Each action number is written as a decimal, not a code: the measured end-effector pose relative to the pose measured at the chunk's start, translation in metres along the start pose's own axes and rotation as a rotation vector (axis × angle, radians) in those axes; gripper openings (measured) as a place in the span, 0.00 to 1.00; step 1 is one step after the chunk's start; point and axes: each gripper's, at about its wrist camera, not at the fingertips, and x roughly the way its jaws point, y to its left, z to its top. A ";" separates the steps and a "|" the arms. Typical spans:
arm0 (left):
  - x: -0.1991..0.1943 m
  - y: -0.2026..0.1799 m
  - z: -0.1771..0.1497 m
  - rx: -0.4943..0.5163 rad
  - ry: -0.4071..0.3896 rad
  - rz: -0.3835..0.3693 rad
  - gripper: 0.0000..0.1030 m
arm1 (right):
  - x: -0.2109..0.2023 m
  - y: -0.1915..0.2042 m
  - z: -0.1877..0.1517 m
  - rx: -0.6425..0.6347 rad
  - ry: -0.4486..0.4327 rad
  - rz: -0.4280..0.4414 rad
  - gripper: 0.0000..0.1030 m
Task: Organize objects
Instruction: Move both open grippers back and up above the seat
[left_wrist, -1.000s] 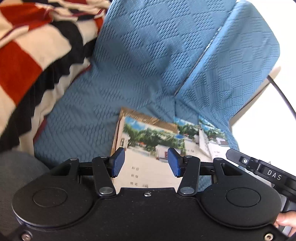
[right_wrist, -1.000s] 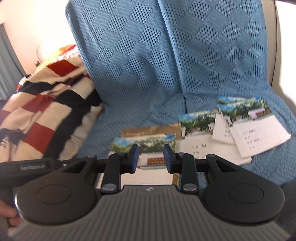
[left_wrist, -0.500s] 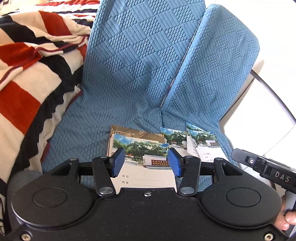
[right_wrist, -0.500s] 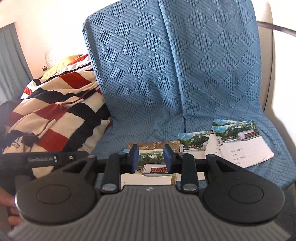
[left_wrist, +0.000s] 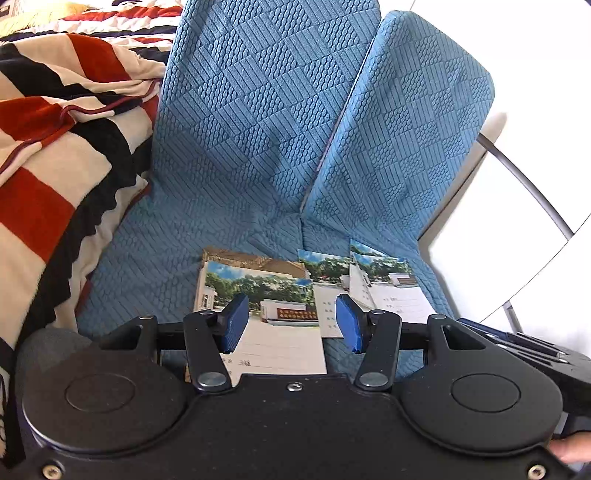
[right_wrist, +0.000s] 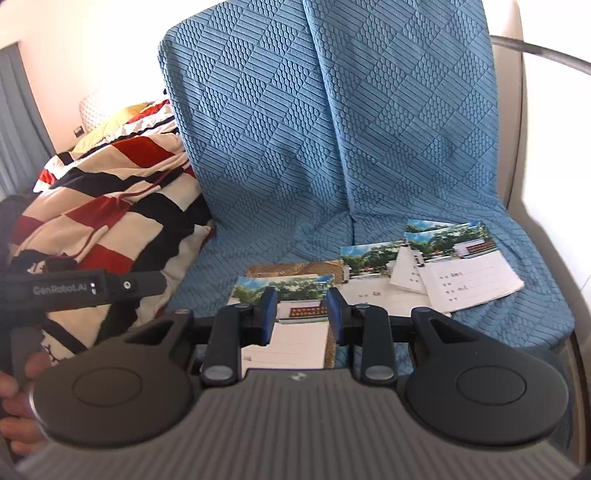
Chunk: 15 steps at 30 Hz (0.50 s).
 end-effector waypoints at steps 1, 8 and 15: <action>-0.001 -0.001 -0.001 -0.002 -0.001 0.000 0.48 | -0.001 -0.001 0.000 0.002 -0.002 0.002 0.32; -0.006 -0.009 -0.003 0.003 -0.005 0.002 0.48 | -0.007 0.000 0.000 -0.007 -0.019 0.003 0.32; -0.005 -0.016 -0.003 0.008 -0.008 0.002 0.49 | -0.011 -0.007 -0.003 0.007 -0.021 -0.003 0.32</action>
